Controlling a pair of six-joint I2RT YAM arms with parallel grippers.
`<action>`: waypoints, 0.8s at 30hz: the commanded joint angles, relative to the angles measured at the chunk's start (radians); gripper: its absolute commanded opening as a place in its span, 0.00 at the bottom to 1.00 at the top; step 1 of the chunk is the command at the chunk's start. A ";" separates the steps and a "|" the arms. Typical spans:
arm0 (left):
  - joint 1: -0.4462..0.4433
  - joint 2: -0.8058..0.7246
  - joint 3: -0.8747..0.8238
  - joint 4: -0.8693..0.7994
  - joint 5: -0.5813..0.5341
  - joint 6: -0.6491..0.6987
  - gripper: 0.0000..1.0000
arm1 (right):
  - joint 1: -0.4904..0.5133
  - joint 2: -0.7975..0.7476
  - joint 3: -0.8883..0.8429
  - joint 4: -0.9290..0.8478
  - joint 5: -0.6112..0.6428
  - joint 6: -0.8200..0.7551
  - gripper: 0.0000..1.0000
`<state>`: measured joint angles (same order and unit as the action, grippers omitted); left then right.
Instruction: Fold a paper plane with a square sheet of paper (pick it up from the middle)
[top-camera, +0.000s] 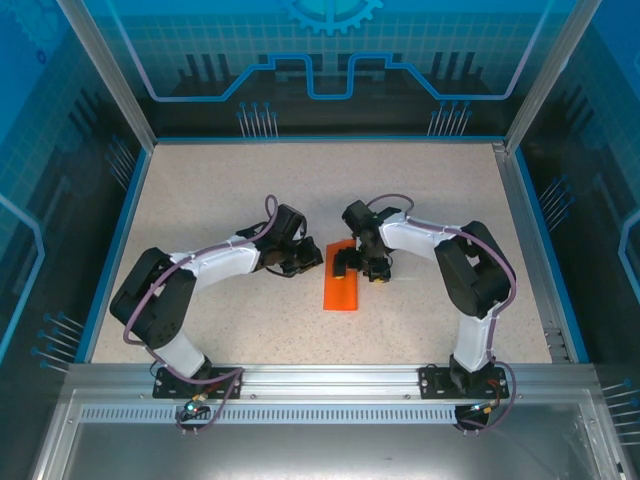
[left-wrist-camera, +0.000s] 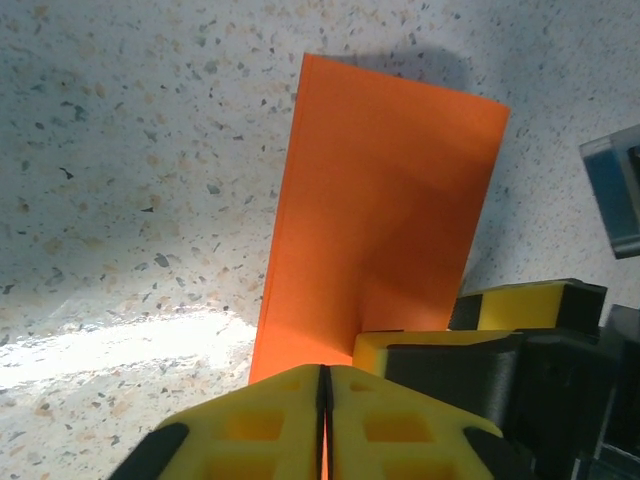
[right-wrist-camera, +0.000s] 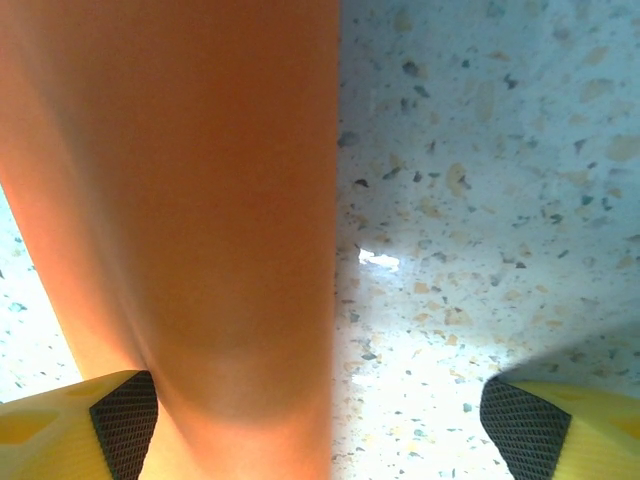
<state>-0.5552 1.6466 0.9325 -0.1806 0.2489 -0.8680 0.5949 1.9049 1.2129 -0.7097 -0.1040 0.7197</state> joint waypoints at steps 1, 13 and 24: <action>-0.013 0.038 0.041 -0.007 0.041 -0.015 0.04 | -0.001 0.124 -0.061 0.060 0.006 -0.031 0.91; -0.037 0.134 0.076 0.052 0.087 -0.049 0.00 | -0.001 0.124 -0.076 0.073 0.007 -0.025 0.92; -0.058 0.181 0.099 0.017 0.056 -0.051 0.00 | -0.001 0.122 -0.084 0.075 0.007 -0.023 0.92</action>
<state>-0.5865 1.8030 1.0035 -0.1474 0.3073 -0.9115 0.5949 1.9049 1.2053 -0.7059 -0.0967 0.7174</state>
